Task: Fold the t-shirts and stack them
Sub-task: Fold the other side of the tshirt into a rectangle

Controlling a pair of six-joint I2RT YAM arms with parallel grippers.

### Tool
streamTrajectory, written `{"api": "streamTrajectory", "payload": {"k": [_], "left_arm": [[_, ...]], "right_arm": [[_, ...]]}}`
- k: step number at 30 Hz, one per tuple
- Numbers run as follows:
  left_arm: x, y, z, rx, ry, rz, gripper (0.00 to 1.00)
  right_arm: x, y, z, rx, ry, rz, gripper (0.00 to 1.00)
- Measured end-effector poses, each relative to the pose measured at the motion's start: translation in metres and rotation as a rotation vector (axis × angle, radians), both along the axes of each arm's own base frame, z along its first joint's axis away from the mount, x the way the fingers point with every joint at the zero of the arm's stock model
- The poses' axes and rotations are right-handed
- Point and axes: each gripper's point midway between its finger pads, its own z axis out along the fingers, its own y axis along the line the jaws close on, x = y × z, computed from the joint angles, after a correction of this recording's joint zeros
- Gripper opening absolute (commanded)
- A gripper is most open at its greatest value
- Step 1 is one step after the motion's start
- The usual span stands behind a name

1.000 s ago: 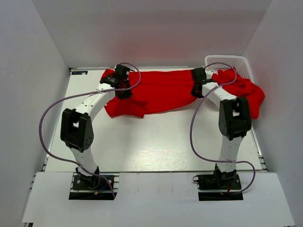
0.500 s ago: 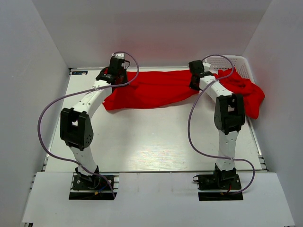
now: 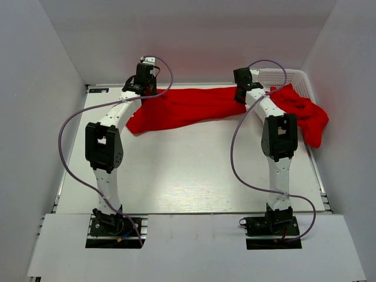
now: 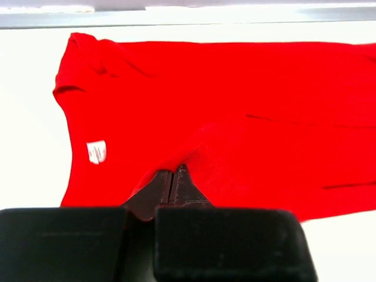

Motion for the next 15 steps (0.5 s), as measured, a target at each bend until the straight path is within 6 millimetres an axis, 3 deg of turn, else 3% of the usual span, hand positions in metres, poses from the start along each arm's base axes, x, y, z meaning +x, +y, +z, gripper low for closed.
{"api": "streamTrajectory", "payload": {"k": [4, 15], "left_arm": [[0.014, 0.009, -0.006, 0.018, -0.008, 0.005, 0.0], [0.051, 0.02, 0.002, 0.044, -0.123, -0.065, 0.0]], "right_arm": [[0.003, 0.0, -0.009, -0.007, 0.011, 0.01, 0.0], [0.015, 0.002, -0.017, 0.003, 0.005, 0.034, 0.0]]}}
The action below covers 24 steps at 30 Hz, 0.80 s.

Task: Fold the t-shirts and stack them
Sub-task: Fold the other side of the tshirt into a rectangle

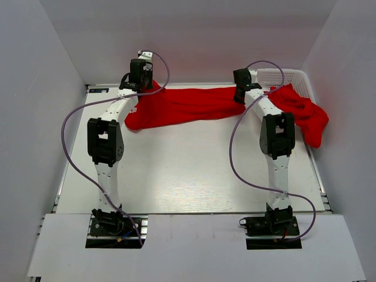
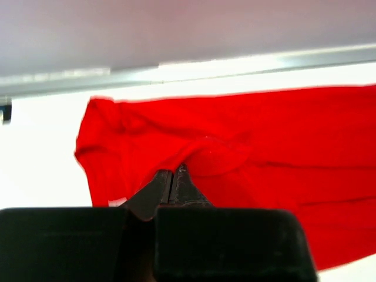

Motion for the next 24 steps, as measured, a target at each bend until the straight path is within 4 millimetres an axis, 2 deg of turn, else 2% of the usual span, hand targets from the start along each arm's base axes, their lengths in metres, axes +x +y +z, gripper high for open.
{"api": "streamTrajectory", "payload": {"k": [6, 13, 24], "left_arm": [[0.027, -0.006, -0.001, 0.023, -0.061, -0.068, 0.0], [0.037, -0.001, -0.026, 0.047, -0.046, -0.077, 0.0], [0.07, 0.009, -0.029, 0.017, -0.165, -0.114, 0.0]], "right_arm": [[0.001, 0.0, 0.0, 0.006, 0.0, 0.003, 0.0], [0.013, -0.003, -0.004, 0.016, -0.015, -0.005, 0.0], [0.018, -0.008, -0.02, 0.043, 0.004, -0.009, 0.0]]}}
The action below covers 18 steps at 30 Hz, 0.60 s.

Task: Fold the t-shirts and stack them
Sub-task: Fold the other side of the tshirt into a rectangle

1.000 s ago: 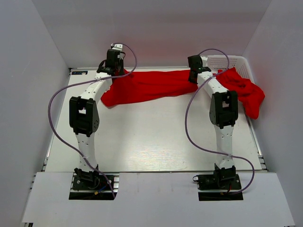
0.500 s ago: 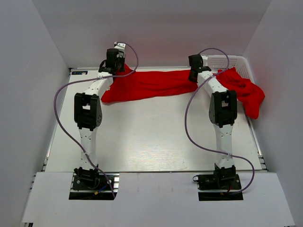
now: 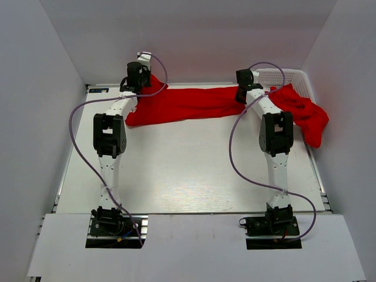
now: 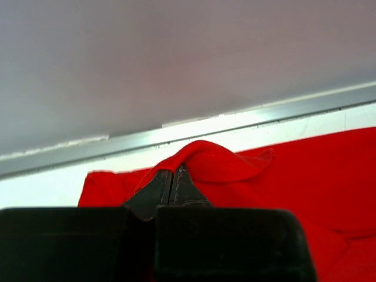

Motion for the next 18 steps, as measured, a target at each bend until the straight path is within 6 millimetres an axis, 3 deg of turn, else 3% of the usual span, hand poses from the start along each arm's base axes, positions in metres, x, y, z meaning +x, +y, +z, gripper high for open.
{"api": "streamTrajectory", "payload": {"k": [4, 14, 18], "left_arm": [[0.01, -0.003, -0.003, -0.006, -0.042, -0.037, 0.0], [0.026, -0.012, -0.035, -0.029, -0.092, -0.102, 0.0], [0.03, -0.009, -0.036, -0.043, -0.116, -0.091, 0.0]], "right_arm": [[0.0, 0.0, 0.0, 0.005, -0.001, -0.002, 0.0], [0.0, 0.0, -0.003, 0.013, 0.013, 0.0, 0.0], [-0.002, 0.0, -0.005, 0.013, 0.026, 0.003, 0.0]]}}
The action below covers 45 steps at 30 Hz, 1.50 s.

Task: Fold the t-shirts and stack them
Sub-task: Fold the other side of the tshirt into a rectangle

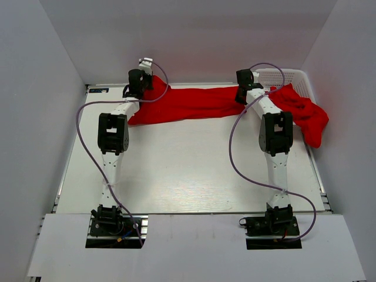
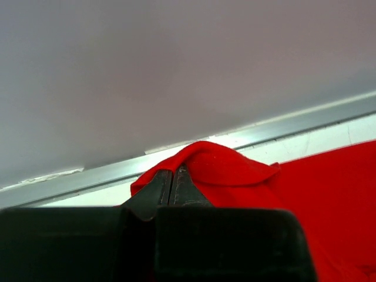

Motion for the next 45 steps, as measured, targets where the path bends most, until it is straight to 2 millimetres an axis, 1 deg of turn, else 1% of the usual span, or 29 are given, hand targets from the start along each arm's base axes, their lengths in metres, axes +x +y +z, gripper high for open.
{"api": "streamTrajectory", "payload": {"k": [1, 3, 5, 6, 7, 8, 9, 10, 11, 12, 13, 16, 17, 18, 19, 20, 24, 27, 30, 33, 36, 40, 43, 45], "left_arm": [[0.002, 0.002, 0.002, -0.007, -0.01, 0.006, 0.0], [0.004, 0.005, 0.001, -0.02, -0.018, 0.019, 0.0], [0.005, 0.01, -0.001, -0.028, -0.016, 0.037, 0.0], [0.006, 0.013, -0.002, -0.031, -0.017, 0.048, 0.0], [0.006, 0.016, -0.003, -0.036, -0.018, 0.058, 0.01], [0.007, 0.018, -0.004, -0.04, -0.02, 0.067, 0.02], [0.008, 0.021, -0.005, -0.042, -0.02, 0.079, 0.06], [0.008, 0.024, -0.006, -0.047, -0.018, 0.092, 0.16], [0.009, 0.028, -0.006, -0.055, -0.016, 0.11, 0.32], [0.009, 0.03, -0.006, -0.059, -0.017, 0.119, 0.61], [0.01, 0.033, -0.005, -0.064, -0.019, 0.129, 0.99], [0.011, 0.041, -0.004, -0.083, -0.022, 0.156, 1.0], [0.011, 0.044, -0.004, -0.086, -0.021, 0.164, 1.0], [0.011, 0.047, -0.005, -0.088, -0.019, 0.172, 1.0], [0.011, 0.048, -0.005, -0.091, -0.018, 0.177, 1.0], [0.011, 0.05, -0.006, -0.09, -0.015, 0.182, 1.0], [0.009, 0.056, -0.01, -0.095, 0.011, 0.2, 1.0], [0.006, 0.059, -0.011, -0.096, 0.032, 0.207, 1.0], [-0.003, 0.06, -0.008, -0.094, 0.058, 0.209, 1.0], [-0.012, 0.06, 0.0, -0.092, 0.076, 0.206, 1.0], [-0.025, 0.059, 0.007, -0.097, 0.095, 0.199, 1.0], [-0.049, 0.056, 0.005, -0.114, 0.142, 0.189, 1.0], [-0.063, 0.05, 0.002, -0.125, 0.17, 0.177, 1.0], [-0.069, 0.048, -0.002, -0.131, 0.192, 0.173, 1.0]], "right_arm": [[-0.001, 0.0, 0.0, -0.001, 0.004, 0.0, 0.0], [0.0, -0.001, 0.001, 0.0, 0.004, -0.001, 0.08], [0.002, -0.002, 0.002, 0.001, 0.0, -0.004, 0.18], [0.003, -0.002, 0.002, 0.001, -0.003, -0.004, 0.2], [0.005, -0.003, 0.002, 0.0, -0.005, -0.003, 0.2], [0.006, -0.003, 0.002, -0.002, -0.005, 0.0, 0.23], [0.007, -0.002, 0.001, 0.001, -0.005, 0.014, 0.28], [0.009, -0.001, -0.001, 0.004, -0.005, 0.038, 0.35], [0.011, 0.002, -0.001, 0.008, -0.008, 0.06, 0.51], [0.013, 0.004, -0.001, 0.013, -0.013, 0.084, 0.6], [0.014, 0.008, -0.001, 0.017, -0.016, 0.116, 0.65], [0.021, 0.015, 0.003, 0.024, -0.04, 0.185, 0.68], [0.023, 0.018, 0.005, 0.026, -0.05, 0.204, 0.73], [0.024, 0.02, 0.005, 0.03, -0.057, 0.222, 0.76], [0.024, 0.023, 0.006, 0.035, -0.061, 0.239, 0.76], [0.024, 0.025, 0.006, 0.036, -0.066, 0.257, 0.82], [0.015, 0.036, 0.006, 0.058, -0.059, 0.334, 0.9], [0.016, 0.043, 0.013, 0.054, -0.076, 0.37, 0.9], [0.016, 0.047, 0.023, 0.032, -0.094, 0.388, 0.9], [0.016, 0.046, 0.03, 0.002, -0.105, 0.382, 0.9], [0.015, 0.045, 0.039, -0.026, -0.112, 0.365, 0.9], [0.014, 0.036, 0.048, -0.063, -0.12, 0.322, 0.9], [0.013, 0.031, 0.048, -0.076, -0.113, 0.306, 0.9], [0.009, 0.033, 0.045, -0.066, -0.096, 0.319, 0.9]]}}
